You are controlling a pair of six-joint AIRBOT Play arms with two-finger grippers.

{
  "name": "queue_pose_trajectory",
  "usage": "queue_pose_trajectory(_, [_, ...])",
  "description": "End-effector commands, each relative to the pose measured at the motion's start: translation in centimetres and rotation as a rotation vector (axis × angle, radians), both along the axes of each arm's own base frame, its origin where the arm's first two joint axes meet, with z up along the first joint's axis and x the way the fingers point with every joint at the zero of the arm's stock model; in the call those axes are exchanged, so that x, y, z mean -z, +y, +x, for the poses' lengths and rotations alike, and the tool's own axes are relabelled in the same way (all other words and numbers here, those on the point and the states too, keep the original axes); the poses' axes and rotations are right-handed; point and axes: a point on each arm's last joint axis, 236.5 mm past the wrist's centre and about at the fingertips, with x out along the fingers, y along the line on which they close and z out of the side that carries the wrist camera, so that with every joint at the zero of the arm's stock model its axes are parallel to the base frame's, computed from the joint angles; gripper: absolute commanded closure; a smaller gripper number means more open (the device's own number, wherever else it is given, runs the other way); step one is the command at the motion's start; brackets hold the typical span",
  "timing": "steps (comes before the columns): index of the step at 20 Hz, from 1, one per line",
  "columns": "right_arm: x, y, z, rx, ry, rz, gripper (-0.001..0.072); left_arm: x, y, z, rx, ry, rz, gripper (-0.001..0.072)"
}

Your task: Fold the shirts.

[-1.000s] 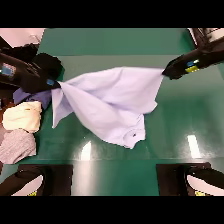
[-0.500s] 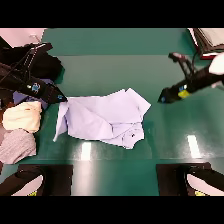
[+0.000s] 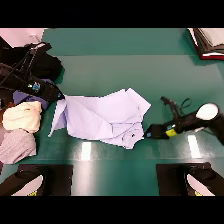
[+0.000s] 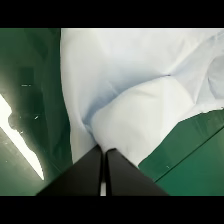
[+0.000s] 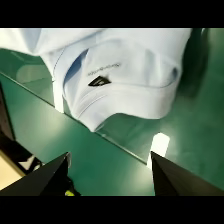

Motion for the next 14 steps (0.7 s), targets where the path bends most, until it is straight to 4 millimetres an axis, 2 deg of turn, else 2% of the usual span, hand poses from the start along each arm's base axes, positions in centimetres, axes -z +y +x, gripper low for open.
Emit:
queue_pose_trajectory(1, [2.1, 3.0, -3.3, 0.046, 0.076, 0.052, 0.013, 0.0, 0.1, 0.1, -0.003, -0.004, 0.005, 0.0686])
queue_pose_trajectory(3, [3.3, 4.7, -4.0, 0.048, 0.062, 0.038, 0.0135, 0.0, 0.1, 0.1, -0.003, -0.004, 0.005, 0.0686])
queue_pose_trajectory(5, [4.4, 6.3, -3.9, 0.042, 0.026, 0.015, 0.0139, 0.0, 0.1, 0.1, -0.003, -0.004, 0.005, 0.0686])
queue_pose_trajectory(8, [5.7, 8.1, -2.4, 0.046, -0.014, -0.013, 0.0142, 0.1, 0.1, 0.1, -0.002, -0.002, 0.006, 0.0685])
queue_pose_trajectory(10, [6.1, 9.1, -1.4, 0.028, -0.025, -0.027, 0.0209, 0.1, 0.1, 0.1, -0.002, -0.002, 0.006, 0.0686])
queue_pose_trajectory(11, [6.2, 9.4, -1.0, 0.02, -0.025, -0.03, 0.021, 0.1, 0.1, 0.1, -0.003, -0.003, 0.006, 0.0685])
queue_pose_trajectory(12, [6.2, 9.8, -0.6, 0.004, -0.028, -0.031, 0.0238, 0.1, 0.1, 0.1, -0.002, -0.002, 0.006, 0.0686])
queue_pose_trajectory(14, [6.1, 10.6, 0.1, -0.023, -0.04, -0.027, 0.0473, 0.1, 0.1, 0.1, -0.002, -0.002, 0.006, 0.0686])
